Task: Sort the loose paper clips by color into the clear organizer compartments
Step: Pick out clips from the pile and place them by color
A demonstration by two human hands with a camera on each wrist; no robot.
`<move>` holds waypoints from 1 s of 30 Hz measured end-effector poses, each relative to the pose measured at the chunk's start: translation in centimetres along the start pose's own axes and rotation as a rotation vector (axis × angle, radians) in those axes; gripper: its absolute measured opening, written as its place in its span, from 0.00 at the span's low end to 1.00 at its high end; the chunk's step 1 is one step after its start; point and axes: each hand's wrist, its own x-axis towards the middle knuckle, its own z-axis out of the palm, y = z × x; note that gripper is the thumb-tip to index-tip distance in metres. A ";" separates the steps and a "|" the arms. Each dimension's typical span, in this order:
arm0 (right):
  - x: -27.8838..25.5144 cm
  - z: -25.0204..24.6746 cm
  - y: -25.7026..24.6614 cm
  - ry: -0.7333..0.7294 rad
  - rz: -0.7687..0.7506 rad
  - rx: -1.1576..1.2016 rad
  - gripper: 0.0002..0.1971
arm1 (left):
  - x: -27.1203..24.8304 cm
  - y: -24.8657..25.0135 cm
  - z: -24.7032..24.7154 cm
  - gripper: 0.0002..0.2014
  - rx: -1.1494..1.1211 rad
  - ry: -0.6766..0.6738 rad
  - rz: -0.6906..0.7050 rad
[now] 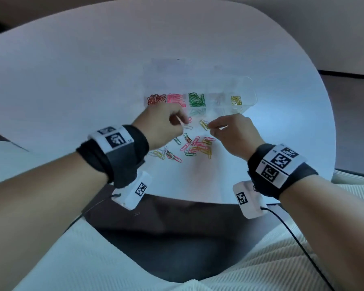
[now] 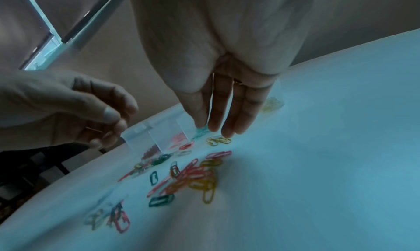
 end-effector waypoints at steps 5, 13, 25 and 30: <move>-0.2 1.2 1.4 -0.044 -0.023 -0.113 0.08 | -0.2 -1.3 2.1 0.09 0.264 -0.147 0.090; -0.2 1.6 1.9 -0.002 -0.066 -0.210 0.07 | 0.8 -2.7 4.6 0.12 0.471 -0.178 0.169; -0.1 2.0 1.9 -0.060 0.045 -0.158 0.08 | 0.5 -2.5 4.3 0.17 0.263 -0.074 0.128; 0.5 0.1 0.3 -0.120 0.312 0.662 0.12 | 0.9 -1.4 1.8 0.11 -0.416 -0.018 -0.215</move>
